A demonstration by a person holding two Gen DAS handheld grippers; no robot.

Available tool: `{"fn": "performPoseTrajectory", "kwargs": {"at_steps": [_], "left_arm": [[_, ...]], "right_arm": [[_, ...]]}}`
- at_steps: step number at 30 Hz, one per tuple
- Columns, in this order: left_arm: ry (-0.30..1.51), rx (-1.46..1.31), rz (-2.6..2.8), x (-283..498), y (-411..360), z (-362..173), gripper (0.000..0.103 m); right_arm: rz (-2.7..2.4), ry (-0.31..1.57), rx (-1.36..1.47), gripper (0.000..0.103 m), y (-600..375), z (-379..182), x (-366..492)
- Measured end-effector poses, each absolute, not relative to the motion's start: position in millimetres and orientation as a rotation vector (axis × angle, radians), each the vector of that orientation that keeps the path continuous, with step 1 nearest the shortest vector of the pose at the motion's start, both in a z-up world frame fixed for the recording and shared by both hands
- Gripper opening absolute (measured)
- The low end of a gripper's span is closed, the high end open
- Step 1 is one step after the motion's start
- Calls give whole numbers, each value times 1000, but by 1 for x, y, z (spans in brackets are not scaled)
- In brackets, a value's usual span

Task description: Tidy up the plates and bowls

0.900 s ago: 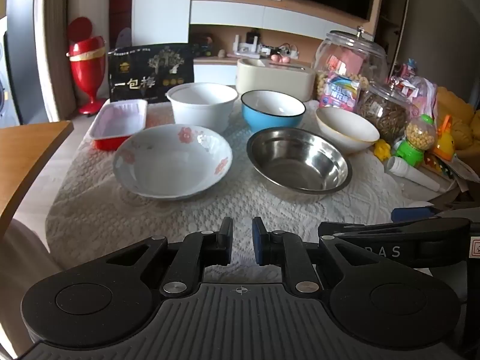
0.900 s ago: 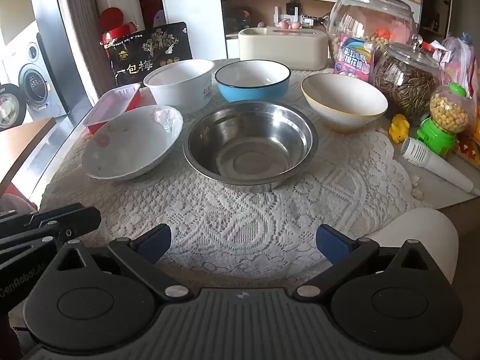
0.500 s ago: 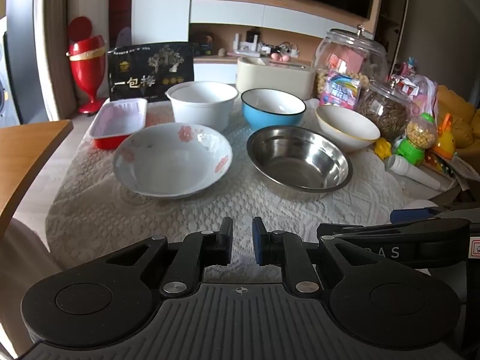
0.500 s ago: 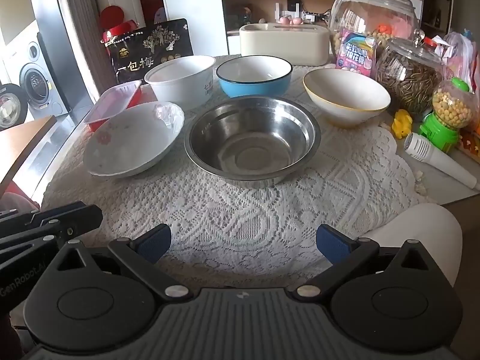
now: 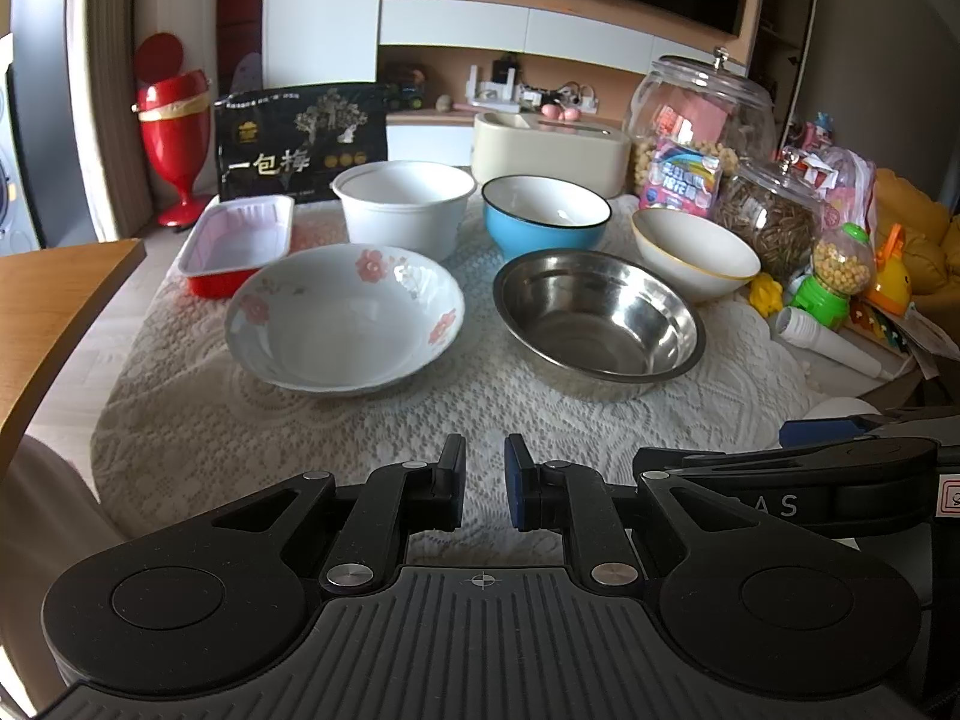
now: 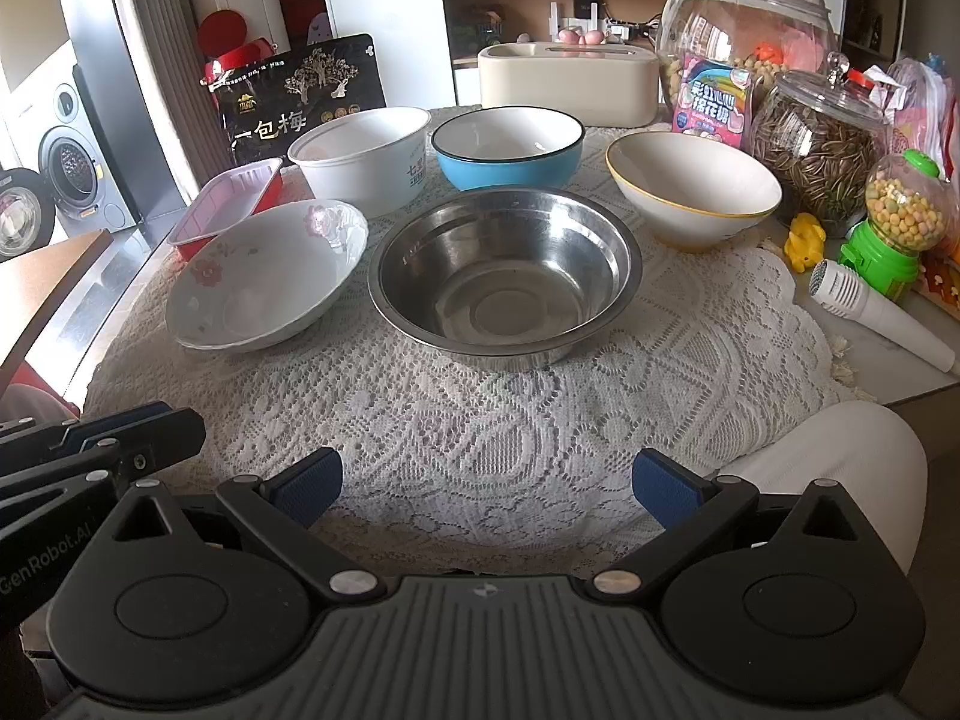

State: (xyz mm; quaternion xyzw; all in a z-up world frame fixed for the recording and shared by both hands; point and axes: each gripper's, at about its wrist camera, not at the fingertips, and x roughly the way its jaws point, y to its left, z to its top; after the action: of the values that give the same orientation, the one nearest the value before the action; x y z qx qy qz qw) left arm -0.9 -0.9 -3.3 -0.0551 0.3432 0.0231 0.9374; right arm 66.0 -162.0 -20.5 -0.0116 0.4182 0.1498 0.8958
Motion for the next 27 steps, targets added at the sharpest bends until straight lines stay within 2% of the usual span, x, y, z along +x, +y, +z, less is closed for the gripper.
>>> {"fn": "performPoseTrajectory", "kwargs": {"at_steps": [27], "left_arm": [[710, -117, 39, 1, 1, -4, 17]], "right_arm": [[308, 864, -20, 103, -162, -20, 66]]}}
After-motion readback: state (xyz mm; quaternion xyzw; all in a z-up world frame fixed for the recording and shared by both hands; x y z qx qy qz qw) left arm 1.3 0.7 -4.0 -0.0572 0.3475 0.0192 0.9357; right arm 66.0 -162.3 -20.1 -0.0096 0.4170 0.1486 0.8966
